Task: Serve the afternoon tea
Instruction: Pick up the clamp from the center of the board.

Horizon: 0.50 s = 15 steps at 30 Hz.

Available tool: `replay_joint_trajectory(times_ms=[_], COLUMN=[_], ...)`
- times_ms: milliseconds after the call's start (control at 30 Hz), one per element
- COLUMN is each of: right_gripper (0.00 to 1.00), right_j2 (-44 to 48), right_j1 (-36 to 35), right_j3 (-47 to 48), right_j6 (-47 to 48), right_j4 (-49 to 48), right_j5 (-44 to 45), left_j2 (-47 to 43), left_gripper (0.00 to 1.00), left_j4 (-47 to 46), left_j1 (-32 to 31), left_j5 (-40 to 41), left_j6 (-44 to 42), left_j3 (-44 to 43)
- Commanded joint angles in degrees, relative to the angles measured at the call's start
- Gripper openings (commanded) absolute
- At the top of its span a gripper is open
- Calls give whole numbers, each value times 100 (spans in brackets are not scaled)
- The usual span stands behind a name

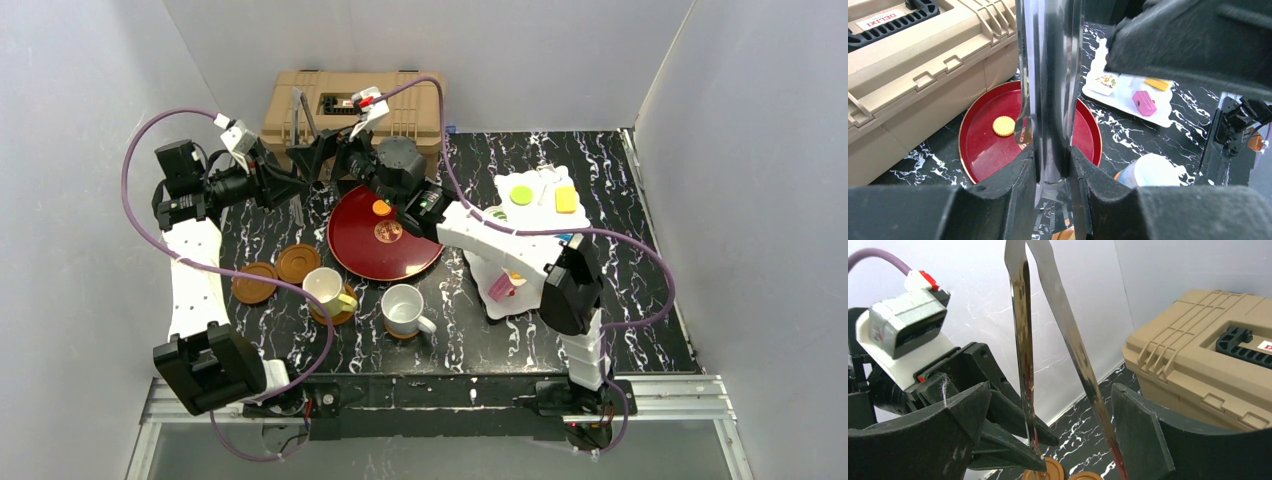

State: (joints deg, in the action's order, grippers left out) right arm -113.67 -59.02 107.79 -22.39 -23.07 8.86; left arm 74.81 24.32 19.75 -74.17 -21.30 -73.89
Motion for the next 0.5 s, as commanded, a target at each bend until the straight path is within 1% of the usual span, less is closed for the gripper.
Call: replay_joint_trajectory(times_ms=[0, 133, 267, 400, 467], right_gripper=[98, 98, 98, 98, 94], right_j2=[-158, -362, -527, -698, -588], right_j1=[-74, -111, -188, -296, -320], right_j3=[343, 650, 814, 1136, 931], right_j6=[-53, 22, 124, 409, 547], right_j4=[-270, 7, 88, 572, 528], right_j5=[-101, -25, 26, 221, 361], left_j2=[4, -9, -20, -16, -16], left_gripper=[10, 10, 10, 10, 10], left_j4=[124, 126, 126, 197, 236], left_j1=[-12, -14, -10, -11, -12], left_j5=[-213, -225, -214, -156, -146], left_j6=[-140, -147, -192, -290, -334], left_j3=[-184, -182, -155, -164, -164])
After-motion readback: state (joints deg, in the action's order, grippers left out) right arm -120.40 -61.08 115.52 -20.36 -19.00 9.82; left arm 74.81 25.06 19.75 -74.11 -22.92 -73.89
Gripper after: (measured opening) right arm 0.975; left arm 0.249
